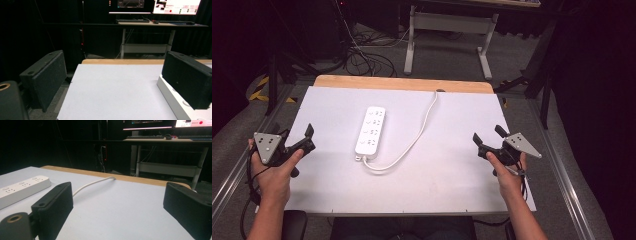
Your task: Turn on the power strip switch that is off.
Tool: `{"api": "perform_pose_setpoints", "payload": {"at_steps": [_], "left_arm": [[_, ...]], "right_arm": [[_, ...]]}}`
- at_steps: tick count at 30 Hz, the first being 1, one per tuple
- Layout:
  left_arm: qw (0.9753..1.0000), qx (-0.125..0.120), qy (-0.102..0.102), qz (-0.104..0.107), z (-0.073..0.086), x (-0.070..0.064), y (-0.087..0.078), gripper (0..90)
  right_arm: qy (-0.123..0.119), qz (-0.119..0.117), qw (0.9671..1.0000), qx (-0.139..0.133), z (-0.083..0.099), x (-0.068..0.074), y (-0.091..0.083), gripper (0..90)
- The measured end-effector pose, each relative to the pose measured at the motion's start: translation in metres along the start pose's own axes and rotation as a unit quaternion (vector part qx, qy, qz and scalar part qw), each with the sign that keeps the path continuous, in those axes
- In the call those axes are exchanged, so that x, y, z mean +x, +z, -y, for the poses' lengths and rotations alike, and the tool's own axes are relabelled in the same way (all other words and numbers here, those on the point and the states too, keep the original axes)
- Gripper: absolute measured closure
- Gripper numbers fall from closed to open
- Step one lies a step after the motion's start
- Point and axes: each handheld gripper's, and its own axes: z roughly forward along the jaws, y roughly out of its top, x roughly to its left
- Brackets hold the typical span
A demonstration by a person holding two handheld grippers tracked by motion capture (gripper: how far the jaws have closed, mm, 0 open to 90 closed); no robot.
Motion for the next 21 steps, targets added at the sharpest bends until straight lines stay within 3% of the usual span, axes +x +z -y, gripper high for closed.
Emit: {"api": "perform_pose_setpoints", "payload": {"at_steps": [11,17,21], "left_arm": [[1.0,0.002,-0.001,-0.003,-0.0008,-0.0017,0.002,13.0],[0.9999,0.007,-0.013,-0.005,-0.002,0.001,0.0008,32.0],[0.9999,0.01,-0.009,0.002,-0.0021,0.0016,0.0009,51.7]], "right_arm": [[-0.005,0.003,1.0,0.005,0.0002,-0.0002,-0.0007,9.5],[-0.004,0.004,1.0,0.003,-0.0002,0.0001,-0.0016,9.5],[-0.004,0.003,1.0,0.002,-0.0004,0.0007,-0.0018,9.7]]}}
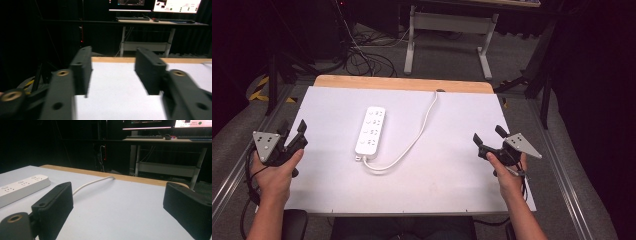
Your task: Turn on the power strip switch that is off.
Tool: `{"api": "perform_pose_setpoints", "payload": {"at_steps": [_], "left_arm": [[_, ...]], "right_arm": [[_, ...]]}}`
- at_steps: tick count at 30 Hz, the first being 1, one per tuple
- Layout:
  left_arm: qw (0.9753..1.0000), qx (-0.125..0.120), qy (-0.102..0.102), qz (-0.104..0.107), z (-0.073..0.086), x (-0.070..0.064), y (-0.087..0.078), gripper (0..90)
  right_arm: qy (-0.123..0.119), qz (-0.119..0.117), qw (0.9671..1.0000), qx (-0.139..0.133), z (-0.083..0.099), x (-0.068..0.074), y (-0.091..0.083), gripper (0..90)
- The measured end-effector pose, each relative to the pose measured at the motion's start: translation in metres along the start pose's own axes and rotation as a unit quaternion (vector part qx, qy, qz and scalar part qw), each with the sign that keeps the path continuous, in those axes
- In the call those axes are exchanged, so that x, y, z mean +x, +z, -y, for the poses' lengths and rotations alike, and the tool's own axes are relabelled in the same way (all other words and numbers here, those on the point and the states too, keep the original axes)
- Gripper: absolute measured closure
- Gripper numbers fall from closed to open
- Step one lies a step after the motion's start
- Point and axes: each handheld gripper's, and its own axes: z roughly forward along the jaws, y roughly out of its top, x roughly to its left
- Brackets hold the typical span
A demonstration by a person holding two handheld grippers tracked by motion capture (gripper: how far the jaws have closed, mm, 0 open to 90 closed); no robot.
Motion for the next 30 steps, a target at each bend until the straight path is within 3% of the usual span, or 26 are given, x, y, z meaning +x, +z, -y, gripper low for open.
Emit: {"api": "perform_pose_setpoints", "payload": {"at_steps": [6,12,19,22,25,30], "left_arm": [[0.9997,0.005,0.012,0.019,-0.002,0.001,-0.003,74.5],[0.9995,0.011,0.013,0.025,-0.005,0.002,-0.006,90.0],[0.9987,0.031,0.026,0.031,-0.013,-0.001,-0.004,90.0],[0.9979,0.043,0.01,0.047,-0.015,0.001,0.004,90.0],[0.9976,0.049,-0.007,0.048,-0.017,-0.003,0.013,90.0],[0.9968,0.05,0.014,0.061,-0.022,-0.01,0.025,90.0]], "right_arm": [[0.0,-0.001,1.0,0.001,0.0,0.0,0.0,9.9],[0.002,-0.004,1.0,0.001,0.0,0.001,0.0,10.3],[0.004,-0.008,1.0,0.004,0.001,0.001,0.001,11.1],[0.004,-0.006,1.0,0.004,0.001,0.001,0.001,11.1],[0.004,-0.004,1.0,0.006,0.001,0.001,0.002,11.1],[0.005,-0.003,1.0,0.008,0.001,0.0,0.003,11.3]]}}
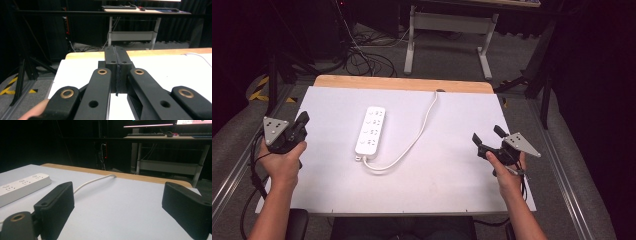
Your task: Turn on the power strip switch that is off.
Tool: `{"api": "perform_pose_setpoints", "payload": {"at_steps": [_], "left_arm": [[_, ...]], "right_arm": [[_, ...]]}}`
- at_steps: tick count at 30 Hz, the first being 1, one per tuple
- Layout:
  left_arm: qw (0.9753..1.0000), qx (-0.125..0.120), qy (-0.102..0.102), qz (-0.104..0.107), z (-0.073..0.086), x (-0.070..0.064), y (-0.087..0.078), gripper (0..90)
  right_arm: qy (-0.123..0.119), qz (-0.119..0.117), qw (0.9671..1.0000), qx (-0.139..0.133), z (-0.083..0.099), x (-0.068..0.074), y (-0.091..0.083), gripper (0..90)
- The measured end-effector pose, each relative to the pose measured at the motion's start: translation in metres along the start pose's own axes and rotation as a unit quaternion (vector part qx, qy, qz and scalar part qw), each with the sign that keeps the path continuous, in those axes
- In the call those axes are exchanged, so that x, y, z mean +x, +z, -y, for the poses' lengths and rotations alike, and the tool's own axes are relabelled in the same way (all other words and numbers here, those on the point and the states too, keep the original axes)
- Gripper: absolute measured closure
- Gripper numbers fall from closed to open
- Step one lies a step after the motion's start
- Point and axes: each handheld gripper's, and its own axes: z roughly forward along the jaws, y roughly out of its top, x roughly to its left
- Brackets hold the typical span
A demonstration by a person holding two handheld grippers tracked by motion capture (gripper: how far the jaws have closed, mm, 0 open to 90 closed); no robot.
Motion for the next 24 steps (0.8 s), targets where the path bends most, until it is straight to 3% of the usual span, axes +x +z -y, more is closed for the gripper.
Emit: {"api": "perform_pose_setpoints", "payload": {"at_steps": [5,7,11,16,23,24], "left_arm": [[0.9996,0.017,0.018,0.013,-0.002,-0.004,0.013,90.0],[0.9987,0.028,0.036,0.023,-0.004,-0.011,0.023,90.0],[0.9972,0.043,0.047,0.038,-0.007,-0.017,0.032,90.0],[0.9912,0.082,0.074,0.073,-0.009,-0.033,0.056,90.0],[0.9812,0.137,0.101,0.09,-0.01,-0.053,0.085,90.0],[0.9812,0.137,0.101,0.09,-0.01,-0.053,0.085,90.0]], "right_arm": [[-0.001,0.0,1.0,0.002,0.0,-0.001,0.0,11.3],[-0.001,0.0,1.0,0.002,0.0,-0.001,0.0,11.5],[0.001,-0.002,1.0,0.004,0.0,-0.001,0.0,12.1],[-0.001,-0.002,1.0,0.007,0.0,-0.001,0.0,13.0],[0.004,0.0,1.0,0.005,-0.001,-0.002,0.0,12.8],[0.004,0.0,1.0,0.005,-0.001,-0.002,0.0,12.8]]}}
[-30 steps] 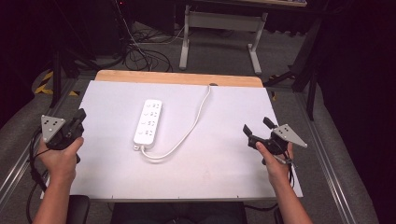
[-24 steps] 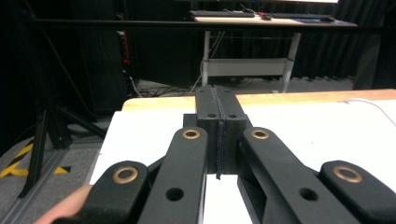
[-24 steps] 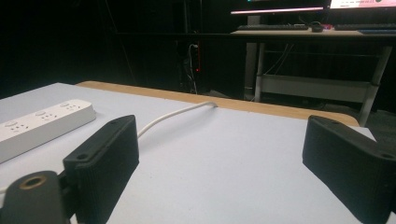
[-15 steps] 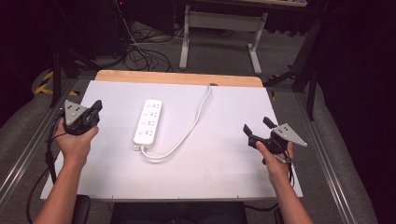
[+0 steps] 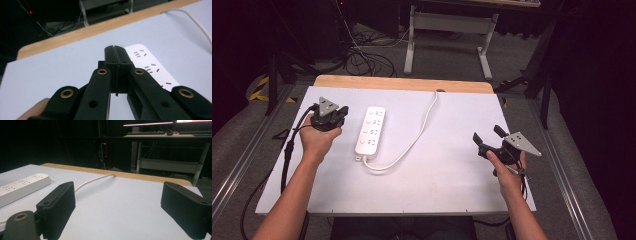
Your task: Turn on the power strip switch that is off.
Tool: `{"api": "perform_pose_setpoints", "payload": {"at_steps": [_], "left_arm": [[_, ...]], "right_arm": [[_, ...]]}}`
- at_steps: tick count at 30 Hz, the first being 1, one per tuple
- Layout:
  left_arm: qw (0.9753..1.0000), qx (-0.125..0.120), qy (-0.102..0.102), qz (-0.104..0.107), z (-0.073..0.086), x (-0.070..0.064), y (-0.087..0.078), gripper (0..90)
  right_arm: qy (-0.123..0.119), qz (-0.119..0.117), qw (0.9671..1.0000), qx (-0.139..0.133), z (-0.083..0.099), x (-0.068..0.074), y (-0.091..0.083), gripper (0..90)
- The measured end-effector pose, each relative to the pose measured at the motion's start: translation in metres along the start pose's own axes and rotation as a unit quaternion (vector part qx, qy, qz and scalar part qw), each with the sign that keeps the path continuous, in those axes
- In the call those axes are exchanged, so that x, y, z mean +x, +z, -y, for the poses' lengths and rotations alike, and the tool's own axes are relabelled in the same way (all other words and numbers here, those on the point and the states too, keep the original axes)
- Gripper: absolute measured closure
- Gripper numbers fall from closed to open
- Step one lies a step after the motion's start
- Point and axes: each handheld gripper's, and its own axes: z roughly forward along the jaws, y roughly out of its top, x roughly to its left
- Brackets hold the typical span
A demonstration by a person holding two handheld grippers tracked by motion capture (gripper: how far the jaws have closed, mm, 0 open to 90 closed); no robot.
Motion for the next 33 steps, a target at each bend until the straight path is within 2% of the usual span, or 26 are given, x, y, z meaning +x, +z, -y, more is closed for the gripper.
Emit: {"api": "perform_pose_setpoints", "payload": {"at_steps": [1,5,7,10,16,18,28,30,31,33], "left_arm": [[0.9997,0.022,0.01,0.005,-0.003,-0.004,0.01,90.0],[0.9974,0.066,0.019,0.022,-0.007,-0.014,0.032,90.0],[0.9953,0.088,0.023,0.032,-0.008,-0.019,0.043,90.0],[0.9912,0.125,0.024,0.036,-0.011,-0.025,0.058,90.0],[0.9832,0.175,0.035,0.039,-0.012,-0.033,0.074,90.0],[0.9821,0.181,0.03,0.041,-0.011,-0.033,0.077,90.0],[0.9843,0.17,0.019,0.041,-0.007,-0.033,0.08,90.0],[0.9867,0.157,0.022,0.036,-0.003,-0.035,0.079,90.0],[0.9871,0.155,0.017,0.034,-0.002,-0.035,0.079,90.0],[0.9875,0.153,0.02,0.034,-0.001,-0.035,0.079,90.0]], "right_arm": [[0.0,0.0,1.0,0.0,0.0,0.0,0.0,12.8],[-0.002,-0.003,1.0,-0.001,0.0,0.001,0.0,12.8],[0.0,-0.003,1.0,0.0,-0.001,0.001,0.001,12.8],[0.0,-0.005,1.0,0.001,-0.001,0.001,0.001,12.8],[-0.001,-0.007,1.0,0.0,-0.002,0.001,0.0,12.8],[0.0,-0.008,1.0,0.0,-0.002,0.001,0.0,12.7],[-0.003,-0.01,0.9999,0.003,-0.001,0.003,0.002,12.7],[-0.003,-0.009,1.0,0.003,-0.001,0.003,0.002,12.7],[-0.003,-0.01,0.9999,0.003,-0.001,0.003,0.002,12.7],[-0.001,-0.009,1.0,0.003,-0.001,0.004,0.001,12.7]]}}
